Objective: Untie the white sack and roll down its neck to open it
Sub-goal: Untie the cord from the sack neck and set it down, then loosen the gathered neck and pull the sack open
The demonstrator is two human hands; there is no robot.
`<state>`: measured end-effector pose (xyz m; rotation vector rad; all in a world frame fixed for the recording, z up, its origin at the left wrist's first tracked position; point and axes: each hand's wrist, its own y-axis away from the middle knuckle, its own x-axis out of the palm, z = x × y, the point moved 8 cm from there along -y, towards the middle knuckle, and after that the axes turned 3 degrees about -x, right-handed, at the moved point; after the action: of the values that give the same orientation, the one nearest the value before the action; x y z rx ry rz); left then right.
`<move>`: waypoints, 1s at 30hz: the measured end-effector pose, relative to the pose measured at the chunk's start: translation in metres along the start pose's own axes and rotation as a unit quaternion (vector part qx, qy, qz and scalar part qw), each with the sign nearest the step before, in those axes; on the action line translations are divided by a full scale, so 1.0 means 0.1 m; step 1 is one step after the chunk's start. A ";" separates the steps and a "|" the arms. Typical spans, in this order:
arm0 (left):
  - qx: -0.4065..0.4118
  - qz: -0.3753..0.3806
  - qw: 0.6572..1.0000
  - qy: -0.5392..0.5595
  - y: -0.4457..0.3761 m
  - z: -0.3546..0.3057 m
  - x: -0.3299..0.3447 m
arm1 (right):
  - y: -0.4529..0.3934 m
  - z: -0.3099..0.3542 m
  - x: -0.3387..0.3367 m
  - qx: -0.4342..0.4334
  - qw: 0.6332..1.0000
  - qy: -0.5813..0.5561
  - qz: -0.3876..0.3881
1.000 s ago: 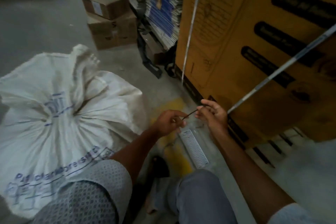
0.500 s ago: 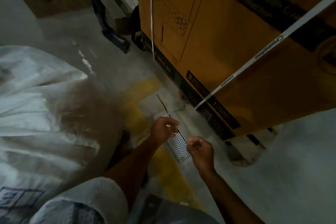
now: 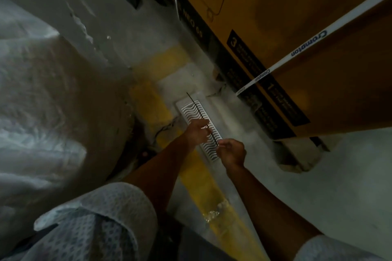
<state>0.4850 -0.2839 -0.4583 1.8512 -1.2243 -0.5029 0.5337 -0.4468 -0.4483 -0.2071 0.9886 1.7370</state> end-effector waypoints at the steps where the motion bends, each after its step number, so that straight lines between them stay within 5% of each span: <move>1: -0.009 -0.009 1.000 0.004 -0.02 0.02 0.02 | 0.00 -0.02 0.02 0.030 1.000 -0.002 -0.003; 7: -0.010 -0.061 0.997 -0.042 -0.06 0.09 0.07 | -0.04 -0.23 0.10 0.110 0.992 0.059 0.005; 15: 0.008 -0.057 0.998 -0.021 0.18 0.01 0.05 | 0.07 -0.11 -0.01 0.029 0.998 0.060 0.005; 25: 0.187 -0.118 0.975 -0.006 1.63 -1.35 -0.60 | 0.99 2.02 -0.39 -0.165 0.986 -0.008 0.022; 30: 0.309 -0.226 0.919 -0.097 2.83 -2.06 -1.17 | 1.78 3.14 -0.44 -0.280 0.959 -0.038 0.019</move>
<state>0.4218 -0.1406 -0.1239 2.7126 -1.1601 -0.6023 0.4999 -0.2733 -0.1311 -0.4807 0.4244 2.0132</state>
